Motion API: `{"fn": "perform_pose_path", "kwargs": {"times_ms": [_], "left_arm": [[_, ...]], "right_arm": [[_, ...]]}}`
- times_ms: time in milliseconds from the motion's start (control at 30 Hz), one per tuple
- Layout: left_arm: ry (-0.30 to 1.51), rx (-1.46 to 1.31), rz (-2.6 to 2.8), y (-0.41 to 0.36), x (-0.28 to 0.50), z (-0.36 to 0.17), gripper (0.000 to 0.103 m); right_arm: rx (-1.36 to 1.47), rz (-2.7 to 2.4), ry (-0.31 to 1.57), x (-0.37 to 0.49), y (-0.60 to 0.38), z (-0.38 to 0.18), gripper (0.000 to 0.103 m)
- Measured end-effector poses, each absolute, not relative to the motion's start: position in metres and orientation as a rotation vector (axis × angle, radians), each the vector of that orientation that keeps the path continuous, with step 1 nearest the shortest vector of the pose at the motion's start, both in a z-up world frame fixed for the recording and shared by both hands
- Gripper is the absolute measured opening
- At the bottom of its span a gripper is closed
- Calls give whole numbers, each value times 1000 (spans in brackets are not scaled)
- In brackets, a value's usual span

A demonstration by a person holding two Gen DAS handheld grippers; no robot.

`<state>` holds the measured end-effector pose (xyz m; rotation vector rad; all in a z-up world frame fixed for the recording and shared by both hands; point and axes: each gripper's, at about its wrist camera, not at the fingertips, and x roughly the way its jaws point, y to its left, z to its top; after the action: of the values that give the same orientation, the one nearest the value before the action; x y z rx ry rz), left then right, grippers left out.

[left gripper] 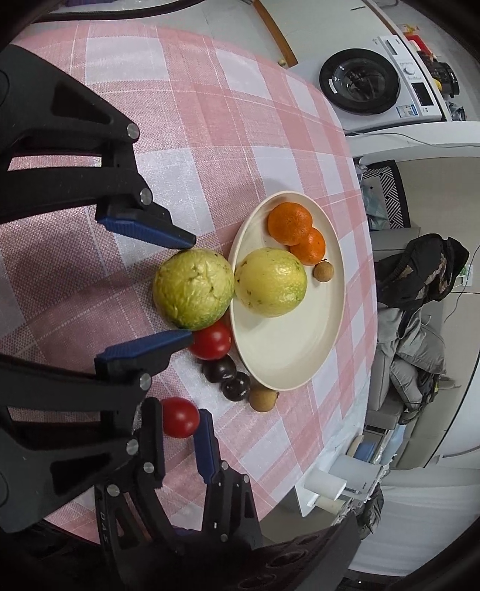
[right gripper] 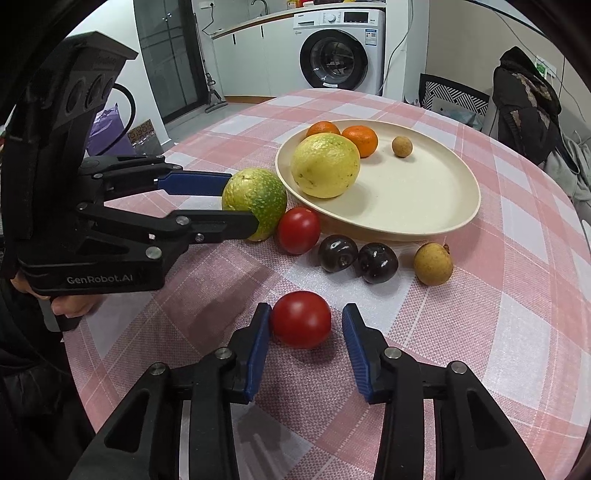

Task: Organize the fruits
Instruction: 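Close the left tool on the green citrus while the right tool grasps a tomato, then carry the green citrus and red tomato onto the cream plate and open both tools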

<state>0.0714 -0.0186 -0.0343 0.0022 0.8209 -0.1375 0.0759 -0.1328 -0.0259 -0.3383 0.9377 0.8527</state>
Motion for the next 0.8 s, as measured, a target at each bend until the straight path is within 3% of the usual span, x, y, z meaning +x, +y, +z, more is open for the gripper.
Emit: {"fn": "perform_pose_path", "kwargs": {"times_ms": [100, 333, 400, 700, 800], "left_arm": [[856, -13, -142, -17, 77, -41, 53], [898, -98, -141, -7, 95, -51, 52], [883, -94, -153, -8, 95, -50, 47], [816, -34, -170, -21, 79, -39, 47], [790, -26, -171, -23, 74, -33, 47]], "right_arm": [[-337, 853, 937, 76, -133, -26, 41], [-337, 854, 937, 76, -133, -26, 41], [-336, 855, 937, 76, -133, -26, 41], [-339, 854, 935, 75, -133, -26, 41], [-344, 858, 930, 74, -133, -26, 34]]}}
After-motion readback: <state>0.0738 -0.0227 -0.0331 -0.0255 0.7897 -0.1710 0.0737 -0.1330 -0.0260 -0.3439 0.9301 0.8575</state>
